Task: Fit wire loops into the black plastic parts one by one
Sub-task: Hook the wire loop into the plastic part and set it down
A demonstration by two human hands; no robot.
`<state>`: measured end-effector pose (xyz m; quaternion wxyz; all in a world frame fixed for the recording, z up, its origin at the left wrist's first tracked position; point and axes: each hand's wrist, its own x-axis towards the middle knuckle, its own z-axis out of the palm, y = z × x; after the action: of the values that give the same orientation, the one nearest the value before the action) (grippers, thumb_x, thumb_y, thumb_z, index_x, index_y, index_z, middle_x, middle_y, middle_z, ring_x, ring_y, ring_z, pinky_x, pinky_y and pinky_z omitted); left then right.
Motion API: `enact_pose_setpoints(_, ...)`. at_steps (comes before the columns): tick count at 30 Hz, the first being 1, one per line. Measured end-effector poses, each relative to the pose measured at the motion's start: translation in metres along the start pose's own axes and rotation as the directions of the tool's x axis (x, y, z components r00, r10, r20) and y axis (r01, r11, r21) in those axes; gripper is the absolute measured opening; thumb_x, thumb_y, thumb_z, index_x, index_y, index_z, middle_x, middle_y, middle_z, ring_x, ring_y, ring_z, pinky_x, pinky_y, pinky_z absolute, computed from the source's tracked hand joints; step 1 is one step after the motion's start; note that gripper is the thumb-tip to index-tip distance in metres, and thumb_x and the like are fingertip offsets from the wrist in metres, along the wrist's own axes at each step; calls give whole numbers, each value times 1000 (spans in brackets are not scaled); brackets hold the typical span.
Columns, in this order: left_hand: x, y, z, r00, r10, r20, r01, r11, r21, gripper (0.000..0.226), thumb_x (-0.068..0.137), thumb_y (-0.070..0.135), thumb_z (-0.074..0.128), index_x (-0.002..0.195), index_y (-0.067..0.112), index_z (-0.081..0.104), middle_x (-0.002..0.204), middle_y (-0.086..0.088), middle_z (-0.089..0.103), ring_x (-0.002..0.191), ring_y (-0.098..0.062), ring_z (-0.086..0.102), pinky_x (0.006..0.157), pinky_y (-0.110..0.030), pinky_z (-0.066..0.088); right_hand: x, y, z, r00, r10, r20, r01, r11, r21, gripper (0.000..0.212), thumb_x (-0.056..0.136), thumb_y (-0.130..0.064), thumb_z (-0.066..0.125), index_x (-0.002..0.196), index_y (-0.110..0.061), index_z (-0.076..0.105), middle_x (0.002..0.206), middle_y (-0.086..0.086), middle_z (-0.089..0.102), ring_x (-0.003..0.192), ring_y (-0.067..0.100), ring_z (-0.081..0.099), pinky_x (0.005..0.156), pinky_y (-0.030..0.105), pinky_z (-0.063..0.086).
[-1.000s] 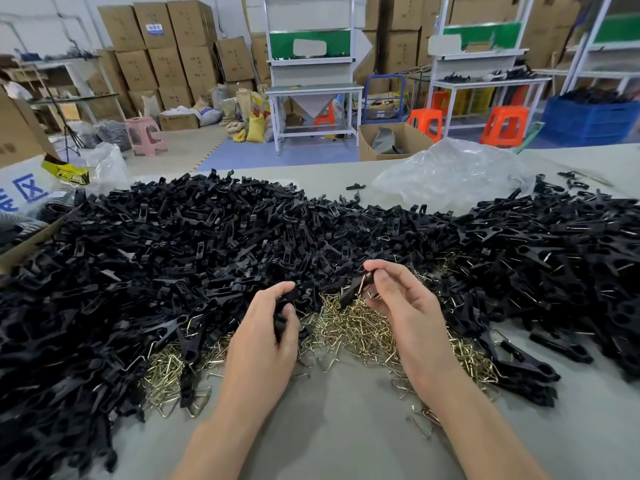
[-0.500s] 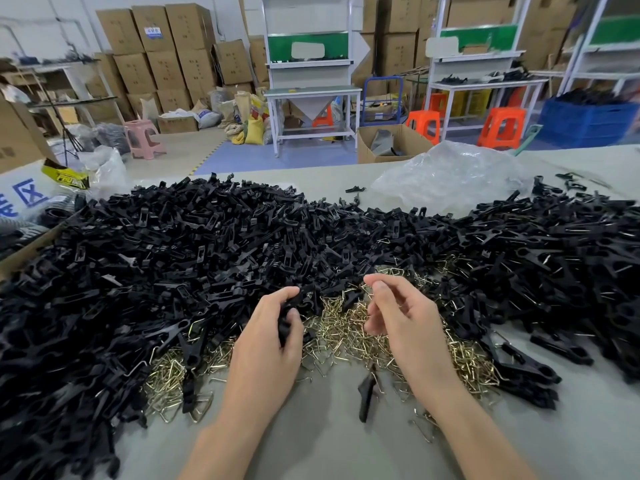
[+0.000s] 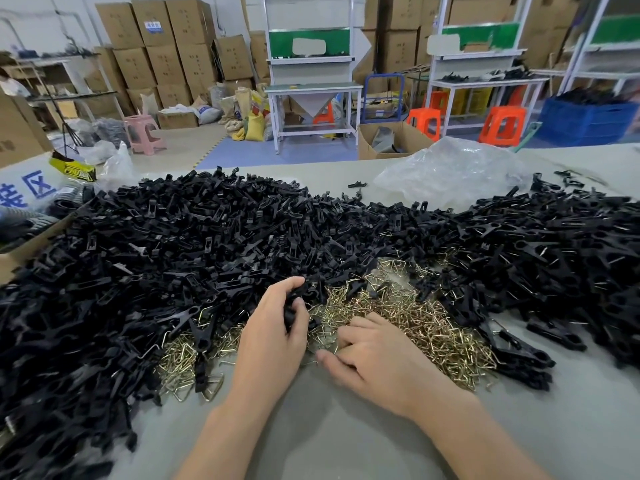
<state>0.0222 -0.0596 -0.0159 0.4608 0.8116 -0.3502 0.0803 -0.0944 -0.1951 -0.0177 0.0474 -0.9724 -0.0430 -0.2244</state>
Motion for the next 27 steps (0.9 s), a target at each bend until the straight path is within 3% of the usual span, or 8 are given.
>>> enact_pose_setpoints(3, 0, 1, 1, 1000, -8, 8, 8, 1000, -18, 28, 100, 26, 52, 127, 30, 56, 80, 22, 53, 62, 8, 51, 58, -12, 34, 1, 0, -6, 945, 327, -16, -271, 808, 523, 69, 102, -65, 22, 53, -28, 55, 57, -6, 61, 70, 5, 60, 98, 25, 38)
enact_pose_setpoints(6, 0, 1, 2, 1000, -21, 15, 21, 1000, -19, 28, 100, 29, 50, 128, 34, 54, 81, 22, 54, 63, 7, 51, 58, -13, 34, 9, 5, -15, 762, 648, 11, -234, 259, 937, 65, 101, -63, 24, 56, -27, 54, 51, 8, 62, 71, 18, 74, 93, 19, 49)
enact_pose_setpoints(9, 1, 1, 2, 999, -30, 21, 31, 999, -25, 29, 101, 27, 50, 129, 32, 55, 95, 21, 60, 67, 7, 53, 63, -13, 37, 20, 11, -19, 632, 734, 249, -28, -300, 954, 54, 99, -60, 31, 69, -20, 52, 47, 0, 37, 43, 21, 52, 87, 37, 61)
enact_pose_setpoints(11, 2, 0, 3, 999, -31, 21, 31, 999, -29, 29, 101, 26, 51, 129, 31, 56, 94, 20, 60, 66, 6, 53, 64, -15, 38, 21, 16, -19, 616, 687, 387, 7, -496, 869, 51, 102, -58, 32, 82, -16, 53, 55, -4, 29, 42, 15, 37, 80, 38, 62)
enact_pose_setpoints(15, 2, -1, 5, 999, -33, 27, 34, 999, -25, 28, 100, 27, 52, 128, 31, 56, 92, 22, 61, 67, 5, 54, 62, -15, 38, 21, 20, -22, 659, 621, 425, 68, -612, 788, 17, 105, -14, 35, 107, -13, 52, 68, 0, 42, 59, 15, 46, 97, 43, 55)
enact_pose_setpoints(17, 0, 2, 5, 1000, -9, 19, 10, 1000, -26, 28, 100, 27, 51, 127, 33, 55, 94, 23, 61, 70, 4, 55, 63, -14, 39, 23, 21, -20, 664, 621, 416, 65, -602, 796, 23, 102, -2, 35, 114, -11, 53, 72, 2, 50, 65, 17, 53, 99, 43, 53)
enact_pose_setpoints(23, -9, 18, 13, 974, 205, 95, -209, 977, 38, 29, 96, 31, 42, 120, 38, 58, 96, 15, 53, 70, -9, 55, 63, -35, 51, 22, 16, -18, 698, 598, 395, -1, -550, 835, 24, 104, 3, 39, 113, -7, 59, 90, 9, 74, 103, 24, 74, 76, 25, 60)
enact_pose_setpoints(27, -13, 18, 18, 966, 206, 158, -218, 974, 62, 29, 98, 36, 36, 120, 41, 54, 94, 17, 49, 70, -10, 53, 65, -38, 52, 20, 17, -16, 698, 617, 363, -21, -489, 872, 16, 97, -4, 51, 104, -15, 61, 116, 9, 75, 110, 18, 72, 88, 27, 54)
